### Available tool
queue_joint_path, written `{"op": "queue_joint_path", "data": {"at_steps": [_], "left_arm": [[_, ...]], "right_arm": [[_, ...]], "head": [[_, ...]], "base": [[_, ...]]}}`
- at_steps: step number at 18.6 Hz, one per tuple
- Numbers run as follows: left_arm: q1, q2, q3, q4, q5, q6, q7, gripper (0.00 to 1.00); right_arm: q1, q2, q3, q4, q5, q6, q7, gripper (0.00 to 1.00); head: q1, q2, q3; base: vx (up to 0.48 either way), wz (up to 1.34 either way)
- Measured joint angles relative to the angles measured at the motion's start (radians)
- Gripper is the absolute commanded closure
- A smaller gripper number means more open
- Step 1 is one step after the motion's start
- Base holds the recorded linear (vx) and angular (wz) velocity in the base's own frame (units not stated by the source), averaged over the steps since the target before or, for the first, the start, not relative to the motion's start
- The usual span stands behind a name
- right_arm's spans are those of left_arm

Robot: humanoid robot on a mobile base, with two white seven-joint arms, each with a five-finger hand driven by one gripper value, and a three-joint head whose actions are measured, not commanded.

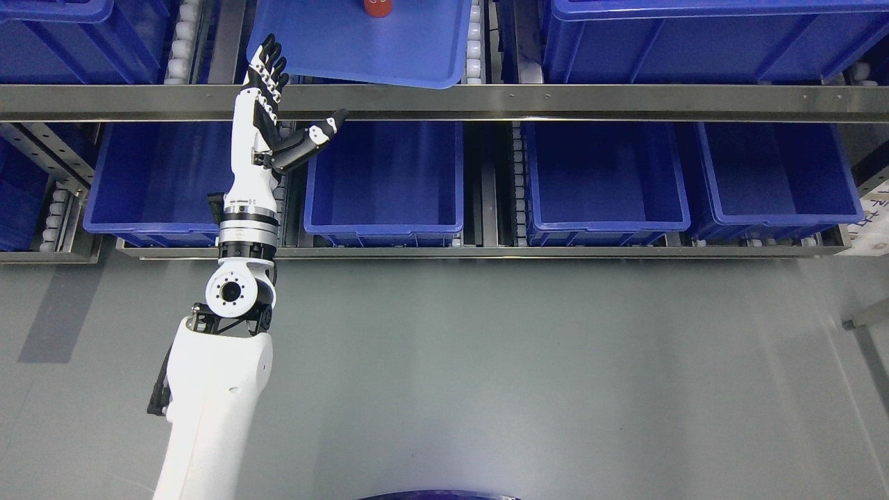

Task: Grab orange capacitor from left shelf to right desk
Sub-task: 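Reach the left hand up toward the blue bin holding the orange capacitor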

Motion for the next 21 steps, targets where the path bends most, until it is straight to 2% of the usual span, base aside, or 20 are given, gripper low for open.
{"op": "queue_joint_path", "data": {"at_steps": [21], "left_arm": [[-0.148, 0.000, 0.046, 0.066, -0.036, 0.031, -0.011, 0.00]], "right_arm": [[0.000, 0.000, 0.000, 0.000, 0.000, -0.001, -0.001, 0.00]], "head": [[0.0000, 0.000, 0.000]], "base": [[0.020, -0.03]]}}
